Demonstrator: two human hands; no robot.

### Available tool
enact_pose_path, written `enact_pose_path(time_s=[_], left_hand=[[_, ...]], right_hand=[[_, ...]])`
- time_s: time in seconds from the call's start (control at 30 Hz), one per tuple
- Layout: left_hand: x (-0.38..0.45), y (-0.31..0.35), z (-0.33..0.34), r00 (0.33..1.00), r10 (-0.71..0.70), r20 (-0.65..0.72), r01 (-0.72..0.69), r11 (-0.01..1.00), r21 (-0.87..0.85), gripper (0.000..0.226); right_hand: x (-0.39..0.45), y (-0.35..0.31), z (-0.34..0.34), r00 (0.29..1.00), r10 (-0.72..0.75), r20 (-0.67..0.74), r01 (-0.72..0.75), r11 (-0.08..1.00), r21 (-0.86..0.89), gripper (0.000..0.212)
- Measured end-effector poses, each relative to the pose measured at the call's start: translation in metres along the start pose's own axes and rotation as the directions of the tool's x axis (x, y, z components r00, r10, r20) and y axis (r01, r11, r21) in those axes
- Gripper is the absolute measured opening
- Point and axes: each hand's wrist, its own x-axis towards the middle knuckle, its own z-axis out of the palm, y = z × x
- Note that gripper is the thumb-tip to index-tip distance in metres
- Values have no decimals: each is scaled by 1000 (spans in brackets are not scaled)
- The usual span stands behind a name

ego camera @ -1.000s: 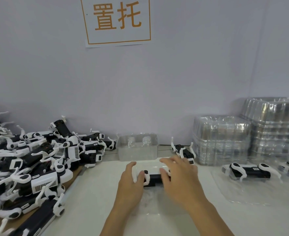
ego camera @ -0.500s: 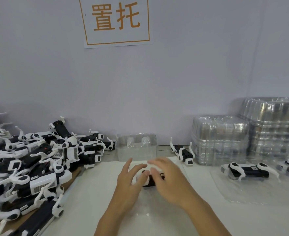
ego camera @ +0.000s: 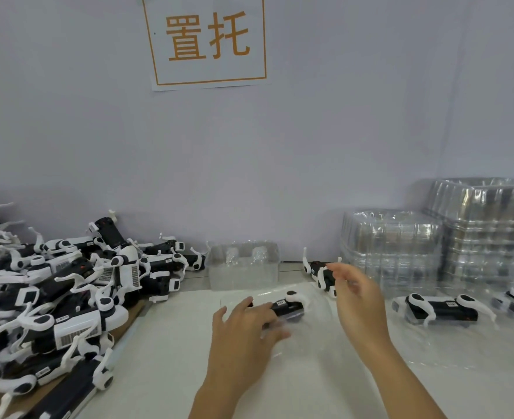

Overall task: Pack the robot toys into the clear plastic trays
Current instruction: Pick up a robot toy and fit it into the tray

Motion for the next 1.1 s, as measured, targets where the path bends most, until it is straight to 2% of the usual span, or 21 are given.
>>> enact_pose_path(time_s=[0.07,0.13,0.17,0.23,0.3,0.37,0.4,0.47,0.53,0.63,0.8,0.87,0.97,1.03,1.1], left_hand=[[3,-1,-7,991,-69,-111,56,991,-123,18],[6,-4,-17,963,-164,-214,88,942,-323,9],[8,-7,-21,946,-221,-239,90,883,-461,9],[8,-9,-30,909,-345,-232,78,689,-720,18],[8,-10,-36,883,-461,-86,121,402,-907,35],[8,-12,-35,873,-474,113,187,113,-976,34],[9,-12,-35,867,-468,171,200,13,-980,35],[9,-12,-34,852,-466,239,217,-101,-971,46],[9,-14,-34,844,-457,282,230,-168,-959,53],[9,-15,-34,853,-433,289,233,-180,-956,57],[9,-15,-33,887,-403,227,217,-70,-974,37],[7,-13,-34,909,-368,196,218,21,-976,34],[3,-8,-37,957,-250,144,203,229,-952,39],[0,-1,-38,979,-183,94,153,346,-926,34],[-1,4,-39,985,-165,43,105,393,-914,28]], right_hand=[[0,0,1,1000,11,-27,-11,1000,23,28],[-1,0,2,999,22,-41,-20,998,58,32],[-2,-1,4,999,26,-30,-24,998,66,33],[-7,-4,11,999,10,38,-13,997,80,33],[-17,-9,24,985,-60,160,47,996,82,30],[-31,-15,40,949,-159,274,155,987,37,26],[-37,-17,47,928,-217,302,224,975,12,25],[-43,-18,54,896,-313,316,338,941,-25,22],[-43,-19,54,876,-357,324,390,920,-41,21],[-42,-20,50,868,-360,343,398,916,-48,26],[-37,-20,42,906,-274,323,329,935,-129,39],[-34,-21,39,925,-246,288,292,948,-128,47],[-35,-25,37,918,-217,332,259,962,-88,55],[-34,-29,37,926,-172,336,188,982,-14,50],[-31,-32,36,950,-67,305,37,994,103,40]])
